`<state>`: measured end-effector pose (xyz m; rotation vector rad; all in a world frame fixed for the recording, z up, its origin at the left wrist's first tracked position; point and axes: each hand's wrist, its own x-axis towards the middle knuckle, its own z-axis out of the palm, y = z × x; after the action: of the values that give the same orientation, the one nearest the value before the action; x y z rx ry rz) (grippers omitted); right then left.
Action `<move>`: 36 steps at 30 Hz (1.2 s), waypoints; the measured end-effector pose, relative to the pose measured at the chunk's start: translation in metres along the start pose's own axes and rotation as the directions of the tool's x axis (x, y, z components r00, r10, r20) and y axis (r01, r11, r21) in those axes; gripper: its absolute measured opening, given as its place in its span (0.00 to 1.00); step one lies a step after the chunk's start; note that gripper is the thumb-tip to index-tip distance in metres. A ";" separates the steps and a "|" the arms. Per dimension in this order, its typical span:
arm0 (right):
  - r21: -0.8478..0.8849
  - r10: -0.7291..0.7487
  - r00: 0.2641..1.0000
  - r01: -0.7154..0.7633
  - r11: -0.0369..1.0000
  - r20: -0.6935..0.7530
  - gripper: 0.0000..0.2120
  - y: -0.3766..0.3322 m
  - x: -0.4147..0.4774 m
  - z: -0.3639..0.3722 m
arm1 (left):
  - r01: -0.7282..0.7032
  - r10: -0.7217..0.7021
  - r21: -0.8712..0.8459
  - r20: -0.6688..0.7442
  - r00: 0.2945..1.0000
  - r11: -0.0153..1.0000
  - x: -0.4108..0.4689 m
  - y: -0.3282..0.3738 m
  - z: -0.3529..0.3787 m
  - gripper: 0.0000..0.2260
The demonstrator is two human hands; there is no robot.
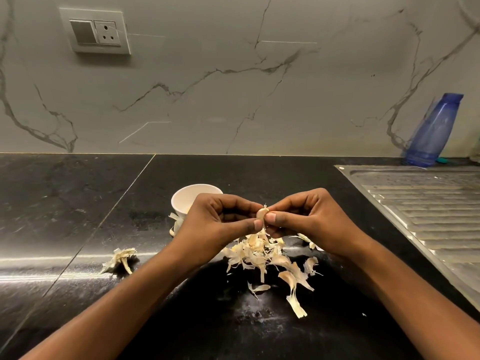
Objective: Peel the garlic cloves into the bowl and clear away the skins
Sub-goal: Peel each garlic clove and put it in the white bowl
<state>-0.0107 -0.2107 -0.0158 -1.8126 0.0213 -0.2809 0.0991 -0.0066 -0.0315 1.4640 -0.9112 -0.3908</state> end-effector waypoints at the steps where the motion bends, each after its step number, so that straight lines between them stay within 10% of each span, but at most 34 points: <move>1: 0.007 0.001 1.000 -0.001 1.000 -0.006 0.11 0.000 0.000 0.000 | -0.002 0.002 -0.001 -0.004 1.000 1.000 0.000 0.000 0.000 0.14; 36: -0.066 -0.001 0.999 -0.001 0.998 -0.034 0.08 0.006 0.001 0.007 | -0.130 0.138 0.155 -0.044 0.989 0.979 0.001 -0.010 0.001 0.11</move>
<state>-0.0080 -0.2057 -0.0226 -1.8729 0.0551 -0.3138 0.1018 -0.0095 -0.0409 1.5342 -1.0075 -0.1836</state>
